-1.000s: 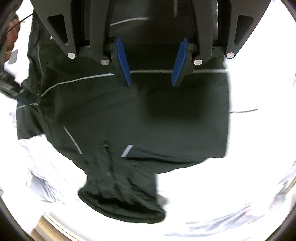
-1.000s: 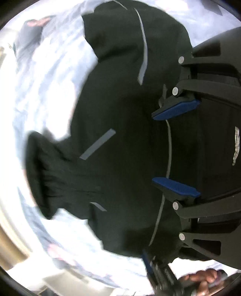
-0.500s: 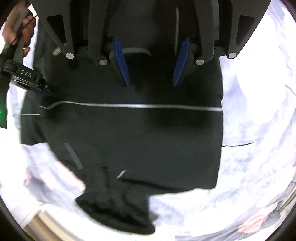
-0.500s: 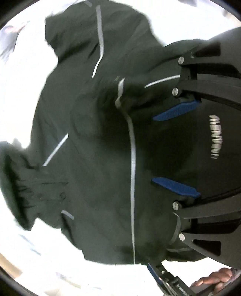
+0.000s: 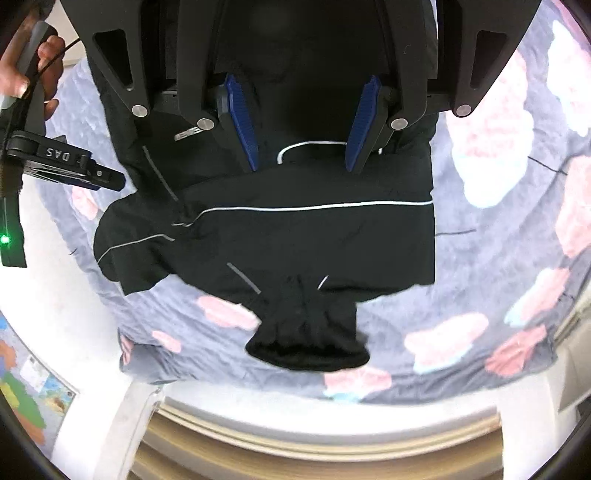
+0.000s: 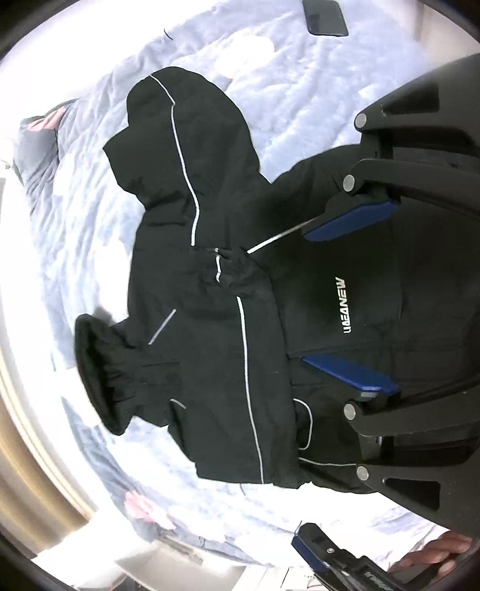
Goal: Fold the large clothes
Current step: 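Reach the right gripper to the other sleeve cuff and close on it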
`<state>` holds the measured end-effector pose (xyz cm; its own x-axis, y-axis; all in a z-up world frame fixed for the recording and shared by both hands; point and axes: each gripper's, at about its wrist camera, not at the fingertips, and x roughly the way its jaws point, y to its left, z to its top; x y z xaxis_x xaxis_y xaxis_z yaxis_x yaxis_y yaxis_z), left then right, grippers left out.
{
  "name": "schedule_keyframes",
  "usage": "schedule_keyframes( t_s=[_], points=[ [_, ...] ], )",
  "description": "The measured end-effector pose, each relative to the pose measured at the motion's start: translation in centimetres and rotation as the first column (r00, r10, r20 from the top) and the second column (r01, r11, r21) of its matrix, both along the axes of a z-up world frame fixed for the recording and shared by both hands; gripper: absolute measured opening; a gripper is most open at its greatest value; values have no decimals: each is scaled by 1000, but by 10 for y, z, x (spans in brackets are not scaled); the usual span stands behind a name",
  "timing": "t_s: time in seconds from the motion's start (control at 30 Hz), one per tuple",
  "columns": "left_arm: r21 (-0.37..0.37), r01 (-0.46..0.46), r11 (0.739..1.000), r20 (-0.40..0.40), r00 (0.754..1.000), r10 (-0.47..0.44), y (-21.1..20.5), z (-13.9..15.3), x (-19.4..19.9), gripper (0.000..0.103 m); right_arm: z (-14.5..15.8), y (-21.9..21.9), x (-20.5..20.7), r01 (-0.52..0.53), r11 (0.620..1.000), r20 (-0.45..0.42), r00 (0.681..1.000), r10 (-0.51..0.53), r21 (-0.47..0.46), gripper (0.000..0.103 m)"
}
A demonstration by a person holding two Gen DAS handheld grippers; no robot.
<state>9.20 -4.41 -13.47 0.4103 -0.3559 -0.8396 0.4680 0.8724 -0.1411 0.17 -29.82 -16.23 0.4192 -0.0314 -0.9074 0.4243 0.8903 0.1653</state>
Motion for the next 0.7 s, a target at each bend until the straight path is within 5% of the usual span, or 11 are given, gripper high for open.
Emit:
schedule_keyframes(
  t_s=[0.2, 0.33, 0.7],
  points=[
    [60, -25, 998, 66, 998, 21, -32, 24, -39, 51, 4, -37, -11, -28, 999, 21, 999, 27, 43, 67],
    [23, -34, 999, 42, 999, 33, -66, 31, -57, 51, 16, -81, -25, -27, 1000, 37, 999, 27, 3, 67],
    [-13, -14, 1000, -43, 999, 13, -170, -6, -79, 51, -1, -247, -71, 160, 986, -11, 987, -160, 35, 67]
  ],
)
